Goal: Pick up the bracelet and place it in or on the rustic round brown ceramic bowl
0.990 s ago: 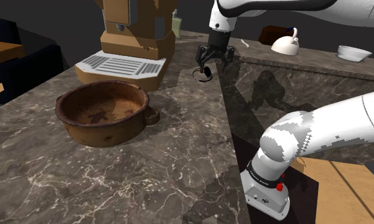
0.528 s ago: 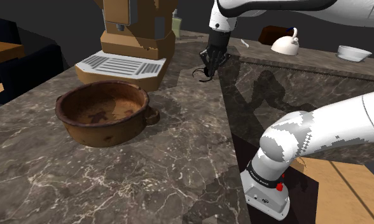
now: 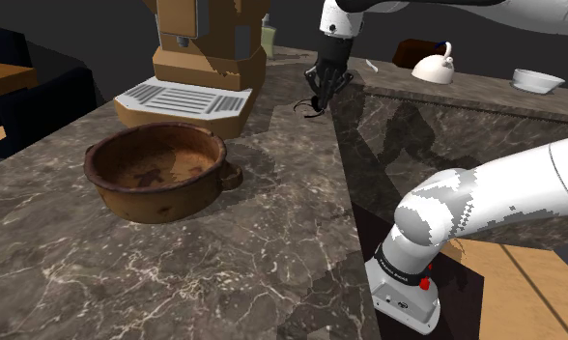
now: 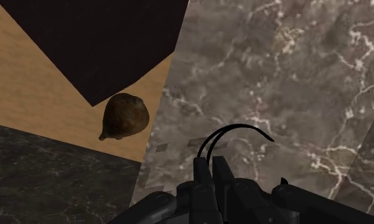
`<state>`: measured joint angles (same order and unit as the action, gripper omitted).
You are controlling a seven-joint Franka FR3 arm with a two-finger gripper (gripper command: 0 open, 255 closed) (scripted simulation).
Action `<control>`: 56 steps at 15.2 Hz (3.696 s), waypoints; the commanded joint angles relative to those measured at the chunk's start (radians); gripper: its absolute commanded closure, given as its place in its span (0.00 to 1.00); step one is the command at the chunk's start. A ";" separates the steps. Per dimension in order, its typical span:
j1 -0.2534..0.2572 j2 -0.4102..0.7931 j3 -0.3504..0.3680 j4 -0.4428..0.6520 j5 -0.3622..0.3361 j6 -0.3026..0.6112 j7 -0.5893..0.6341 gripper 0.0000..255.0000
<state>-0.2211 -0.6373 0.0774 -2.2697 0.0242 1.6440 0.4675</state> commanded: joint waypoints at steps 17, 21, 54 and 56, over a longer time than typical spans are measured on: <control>-0.005 0.077 -0.003 0.306 -0.006 -0.229 0.000 1.00; -0.006 0.102 -0.003 0.383 -0.008 -0.281 0.001 1.00; 0.123 0.517 0.739 0.896 0.044 -0.362 0.893 1.00; 0.160 0.621 0.816 0.980 -0.032 -0.377 0.990 1.00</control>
<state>-0.0774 -0.0617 0.8585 -1.3255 0.0262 1.2717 1.4100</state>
